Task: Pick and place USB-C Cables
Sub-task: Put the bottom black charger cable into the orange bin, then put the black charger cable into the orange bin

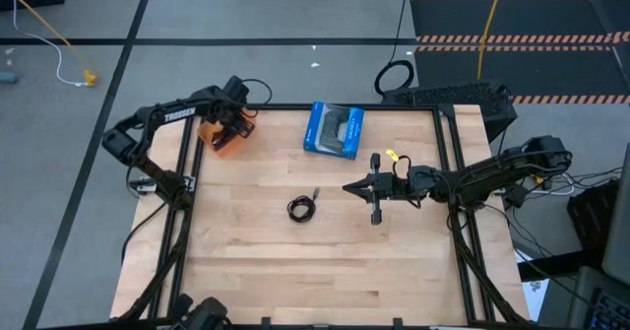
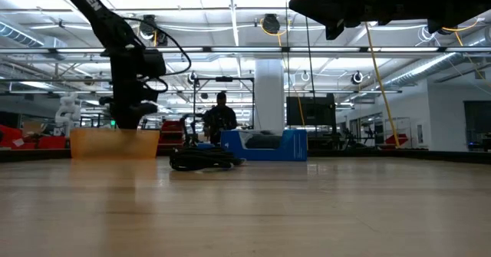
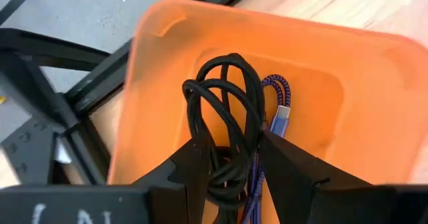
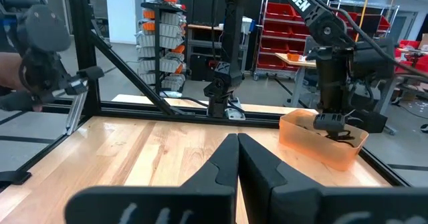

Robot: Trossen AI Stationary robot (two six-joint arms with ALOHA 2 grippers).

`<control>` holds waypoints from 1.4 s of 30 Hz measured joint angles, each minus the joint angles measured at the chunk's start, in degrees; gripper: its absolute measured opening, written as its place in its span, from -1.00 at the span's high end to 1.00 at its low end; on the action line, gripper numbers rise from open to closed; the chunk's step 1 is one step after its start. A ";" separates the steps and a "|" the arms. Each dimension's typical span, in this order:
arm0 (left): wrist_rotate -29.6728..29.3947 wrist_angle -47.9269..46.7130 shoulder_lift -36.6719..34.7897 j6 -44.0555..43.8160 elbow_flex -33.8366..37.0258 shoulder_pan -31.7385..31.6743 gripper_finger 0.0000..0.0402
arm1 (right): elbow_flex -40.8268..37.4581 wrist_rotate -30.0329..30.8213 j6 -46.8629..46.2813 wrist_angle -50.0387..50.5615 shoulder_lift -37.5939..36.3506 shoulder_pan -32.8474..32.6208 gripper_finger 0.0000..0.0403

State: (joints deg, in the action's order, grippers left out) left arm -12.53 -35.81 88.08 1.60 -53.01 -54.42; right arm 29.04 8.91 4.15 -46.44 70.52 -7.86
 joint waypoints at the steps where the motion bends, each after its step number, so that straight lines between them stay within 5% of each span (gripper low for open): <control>1: 0.00 -0.50 -0.82 -0.14 0.00 0.05 0.32 | 0.00 0.02 -0.01 0.00 0.00 0.00 1.00; 28: -0.04 -21.52 -31.11 -9.42 0.00 10.19 0.32 | 0.00 0.02 0.01 0.00 -0.02 0.02 1.00; 42: 0.44 -31.58 -36.99 -11.79 -0.85 14.82 0.32 | 0.00 0.02 -0.01 0.00 -0.02 0.02 1.00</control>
State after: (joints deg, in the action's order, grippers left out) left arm -12.09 -67.39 51.09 -10.18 -53.86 -39.61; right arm 29.04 8.93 4.14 -46.44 70.50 -7.84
